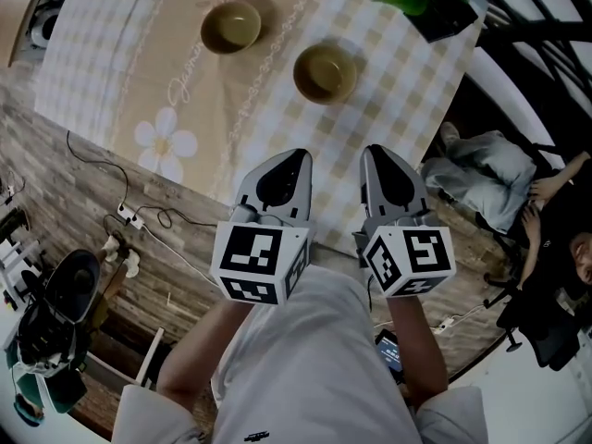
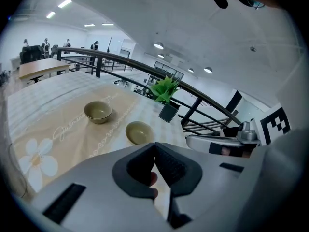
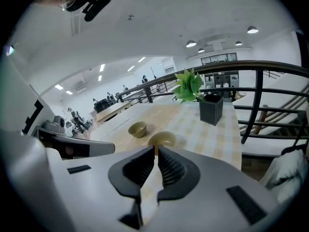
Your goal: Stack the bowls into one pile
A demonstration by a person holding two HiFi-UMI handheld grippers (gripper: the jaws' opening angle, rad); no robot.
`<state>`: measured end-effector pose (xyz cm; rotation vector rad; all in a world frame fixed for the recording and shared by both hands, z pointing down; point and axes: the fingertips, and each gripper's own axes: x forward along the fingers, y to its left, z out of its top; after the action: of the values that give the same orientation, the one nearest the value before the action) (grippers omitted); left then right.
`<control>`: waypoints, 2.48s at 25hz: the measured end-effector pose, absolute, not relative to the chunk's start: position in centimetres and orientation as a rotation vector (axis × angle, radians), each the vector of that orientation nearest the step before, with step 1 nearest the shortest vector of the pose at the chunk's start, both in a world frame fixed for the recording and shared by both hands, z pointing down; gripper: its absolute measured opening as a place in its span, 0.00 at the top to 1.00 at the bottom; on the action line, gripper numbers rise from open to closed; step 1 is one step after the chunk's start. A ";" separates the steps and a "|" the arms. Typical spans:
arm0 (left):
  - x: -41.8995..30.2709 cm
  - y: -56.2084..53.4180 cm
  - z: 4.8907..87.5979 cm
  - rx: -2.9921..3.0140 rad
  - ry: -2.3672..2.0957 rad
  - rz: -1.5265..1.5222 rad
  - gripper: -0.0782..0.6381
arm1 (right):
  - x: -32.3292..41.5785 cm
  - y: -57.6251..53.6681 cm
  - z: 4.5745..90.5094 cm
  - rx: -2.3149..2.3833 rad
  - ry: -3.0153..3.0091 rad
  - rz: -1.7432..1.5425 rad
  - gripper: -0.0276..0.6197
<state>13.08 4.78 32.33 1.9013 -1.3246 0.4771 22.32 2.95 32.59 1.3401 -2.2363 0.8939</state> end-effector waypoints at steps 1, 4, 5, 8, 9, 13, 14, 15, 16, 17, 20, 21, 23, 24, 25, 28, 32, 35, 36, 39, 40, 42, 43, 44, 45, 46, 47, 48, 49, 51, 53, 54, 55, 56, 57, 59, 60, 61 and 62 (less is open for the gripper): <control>13.0 4.3 32.7 1.902 -1.314 0.473 0.86 | 22.2 2.6 32.9 1.350 -2.228 0.896 0.90; 12.8 3.4 34.1 1.899 -1.277 0.473 0.86 | 21.5 2.1 33.8 1.373 -2.206 0.891 0.90; 12.7 3.1 34.4 1.901 -1.270 0.479 0.86 | 21.3 1.9 34.1 1.382 -2.199 0.889 0.90; 12.3 2.0 35.3 1.913 -1.254 0.489 0.86 | 21.0 1.1 35.2 1.409 -2.178 0.901 0.90; 12.2 1.7 35.6 1.916 -1.251 0.489 0.86 | 21.0 0.8 35.6 1.419 -2.173 0.902 0.90; 12.0 1.1 37.4 1.919 -1.226 0.503 0.86 | 20.4 -0.1 36.7 1.451 -2.163 0.902 0.90; 12.0 0.9 37.8 1.920 -1.217 0.509 0.86 | 20.3 -0.3 37.0 1.456 -2.159 0.907 0.90; 11.9 0.6 38.1 1.922 -1.210 0.515 0.86 | 20.2 -0.7 37.3 1.463 -2.152 0.912 0.90; 11.8 0.3 38.4 1.925 -1.204 0.521 0.86 | 20.1 -1.1 37.7 1.471 -2.144 0.917 0.90; 11.7 0.0 38.7 1.930 -1.199 0.526 0.86 | 20.0 -1.5 37.9 1.480 -2.135 0.921 0.90; 11.6 -0.6 39.1 1.941 -1.189 0.536 0.86 | 20.1 -2.4 38.6 1.503 -2.115 0.932 0.90; 11.5 -0.7 39.2 1.941 -1.187 0.539 0.86 | 20.1 -2.7 38.7 1.511 -2.110 0.937 0.90; 11.4 -1.1 39.5 1.935 -1.188 0.542 0.86 | 20.3 -3.3 39.1 1.529 -2.096 0.953 0.90; 11.3 -1.4 39.8 1.931 -1.190 0.540 0.86 | 20.4 -3.6 39.4 1.537 -2.089 0.961 0.90; 11.1 -1.7 40.0 1.926 -1.192 0.536 0.86 | 20.5 -3.9 39.7 1.545 -2.082 0.969 0.89; 10.7 -2.7 40.6 1.904 -1.215 0.514 0.86 | 20.7 -4.8 40.5 1.565 -2.067 0.980 0.90; 10.4 -3.8 41.2 1.885 -1.232 0.491 0.86 | 20.8 -5.9 41.8 1.579 -2.044 0.995 0.89; 10.4 -4.6 41.8 1.878 -1.238 0.497 0.86 | 21.0 -6.8 42.5 1.590 -2.025 1.008 0.89; 10.4 -4.8 42.0 1.873 -1.241 0.498 0.86 | 21.0 -7.0 42.7 1.593 -2.020 1.010 0.90; 10.2 -5.3 42.7 1.848 -1.254 0.503 0.86 | 21.2 -7.6 43.2 1.599 -2.000 1.010 0.89; 10.1 -5.4 42.9 1.840 -1.257 0.504 0.86 | 21.2 -7.7 43.3 1.599 -1.993 1.010 0.89; 9.9 -5.7 43.2 1.828 -1.265 0.500 0.86 | 21.2 -7.9 43.7 1.596 -1.982 1.013 0.89; 9.9 -5.8 43.3 1.824 -1.270 0.496 0.86 | 21.2 -8.0 43.9 1.596 -1.977 1.014 0.89; 9.8 -5.9 43.4 1.822 -1.274 0.493 0.86 | 21.2 -8.1 44.1 1.595 -1.973 1.015 0.90; 9.8 -6.0 43.5 1.819 -1.277 0.494 0.86 | 21.2 -8.2 44.2 1.593 -1.969 1.016 0.89; 9.7 -6.1 43.6 1.816 -1.279 0.497 0.86 | 21.2 -8.2 44.4 1.588 -1.966 1.018 0.89; 9.7 -6.1 43.7 1.812 -1.281 0.501 0.86 | 21.2 -8.2 44.5 1.583 -1.961 1.020 0.89; 9.6 -6.1 43.8 1.808 -1.283 0.504 0.86 | 21.1 -8.2 44.7 1.578 -1.955 1.019 0.89; 9.6 -6.1 43.8 1.805 -1.284 0.505 0.86 | 21.2 -8.3 44.9 1.576 -1.947 1.015 0.90; 9.5 -6.0 43.9 1.802 -1.285 0.507 0.86 | 21.3 -8.4 45.0 1.575 -1.937 0.996 0.90; 9.4 -5.8 43.9 1.800 -1.288 0.511 0.86 | 21.2 -8.6 45.0 1.573 -1.949 0.987 0.90; 9.2 -5.7 44.0 1.798 -1.292 0.514 0.86 | 21.0 -8.7 44.9 1.571 -1.959 0.988 0.90; 9.0 -5.7 44.0 1.796 -1.299 0.515 0.86 | 20.8 -8.8 44.8 1.570 -1.970 0.992 0.90; 8.8 -5.6 43.9 1.794 -1.305 0.515 0.86 | 20.7 -8.9 44.7 1.569 -1.981 0.999 0.90; 8.6 -5.6 43.9 1.793 -1.311 0.514 0.86 | 20.5 -9.1 44.6 1.568 -1.990 1.007 0.90; 8.3 -5.5 43.8 1.789 -1.315 0.513 0.86 | 20.3 -9.2 44.4 1.568 -2.004 1.023 0.90; 8.2 -5.4 43.9 1.786 -1.312 0.518 0.86 | 20.3 -9.3 44.3 1.569 -2.008 1.029 0.90; 8.1 -5.2 44.0 1.782 -1.307 0.526 0.86 | 20.2 -9.3 44.2 1.570 -2.012 1.031 0.90; 8.0 -5.1 44.1 1.777 -1.303 0.534 0.86 | 20.2 -9.2 44.0 1.571 -2.017 1.030 0.90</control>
<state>8.02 -5.06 44.13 1.7774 -1.3033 0.5341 20.19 -9.25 43.99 1.5706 -2.0166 1.0301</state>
